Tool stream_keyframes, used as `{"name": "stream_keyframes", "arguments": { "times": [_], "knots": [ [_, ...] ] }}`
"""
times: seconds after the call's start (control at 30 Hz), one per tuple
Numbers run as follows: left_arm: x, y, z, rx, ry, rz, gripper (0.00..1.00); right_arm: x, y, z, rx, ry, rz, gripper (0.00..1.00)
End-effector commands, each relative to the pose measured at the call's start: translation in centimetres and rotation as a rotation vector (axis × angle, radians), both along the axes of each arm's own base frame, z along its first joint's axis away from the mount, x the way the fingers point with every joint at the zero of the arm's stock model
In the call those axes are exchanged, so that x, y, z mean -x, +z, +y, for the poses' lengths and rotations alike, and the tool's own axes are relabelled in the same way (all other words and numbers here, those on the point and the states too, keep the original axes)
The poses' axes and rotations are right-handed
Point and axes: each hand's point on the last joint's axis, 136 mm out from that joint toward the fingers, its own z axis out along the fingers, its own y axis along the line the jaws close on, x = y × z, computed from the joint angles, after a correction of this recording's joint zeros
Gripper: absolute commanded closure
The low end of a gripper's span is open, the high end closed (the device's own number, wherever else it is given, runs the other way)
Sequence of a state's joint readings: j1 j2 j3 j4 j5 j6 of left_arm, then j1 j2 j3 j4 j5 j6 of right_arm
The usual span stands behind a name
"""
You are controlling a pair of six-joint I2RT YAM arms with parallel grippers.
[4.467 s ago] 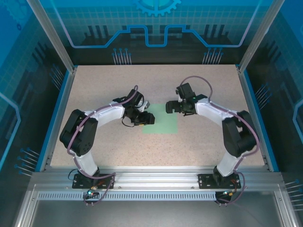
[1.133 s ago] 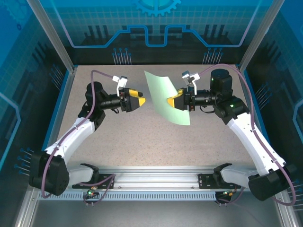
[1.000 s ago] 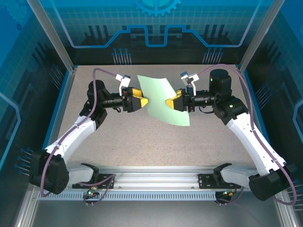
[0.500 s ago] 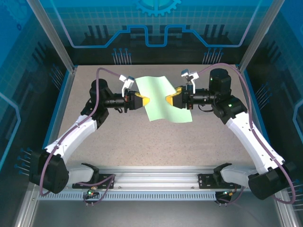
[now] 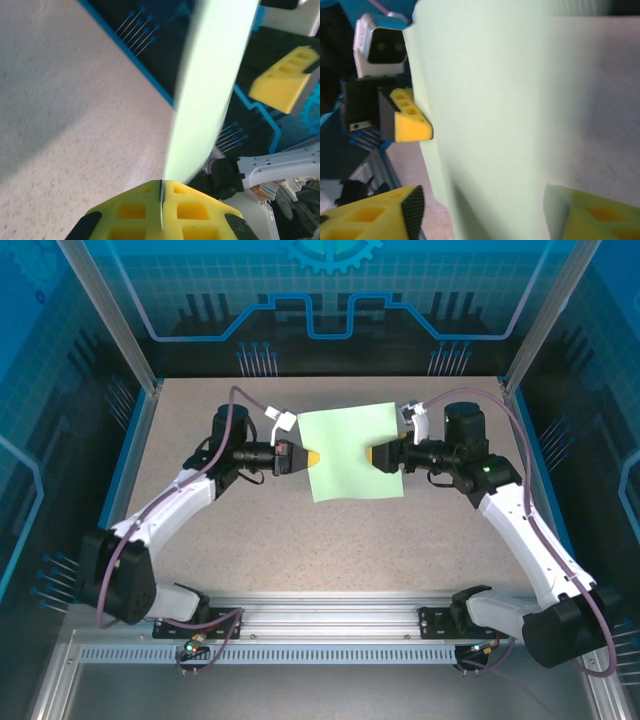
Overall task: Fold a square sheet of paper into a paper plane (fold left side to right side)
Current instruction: Place a square sheet of paper at the center of the table.
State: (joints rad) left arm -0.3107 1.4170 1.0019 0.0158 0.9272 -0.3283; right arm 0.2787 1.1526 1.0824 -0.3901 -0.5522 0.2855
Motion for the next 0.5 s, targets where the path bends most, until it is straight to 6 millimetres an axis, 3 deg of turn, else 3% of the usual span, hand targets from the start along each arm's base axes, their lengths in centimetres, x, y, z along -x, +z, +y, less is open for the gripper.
{"name": "stream_keyframes", "arguments": {
  "times": [0.0,0.1,0.23,0.37,0.47],
  "knots": [
    [-0.1,-4.5,-0.1,-0.089,-0.012,0.163,0.98,-0.8,-4.3,-2.9,0.116,-0.148,0.099,0.27],
    [-0.6,-7.9,-0.1,-0.142,-0.013,0.261,0.99,-0.9,-7.0,-3.6,0.149,-0.186,0.164,0.20],
    [-1.3,-12.4,0.2,-0.243,0.003,0.392,1.00,-0.9,-10.3,-3.4,0.147,-0.200,0.257,0.20],
    [-1.6,-15.9,0.8,-0.340,0.023,0.482,1.00,-0.2,-13.8,-2.3,0.144,-0.191,0.348,0.29],
    [-1.8,-17.3,1.3,-0.400,0.033,0.514,1.00,-0.1,-15.9,-1.1,0.138,-0.186,0.414,0.41]
  ]
}}
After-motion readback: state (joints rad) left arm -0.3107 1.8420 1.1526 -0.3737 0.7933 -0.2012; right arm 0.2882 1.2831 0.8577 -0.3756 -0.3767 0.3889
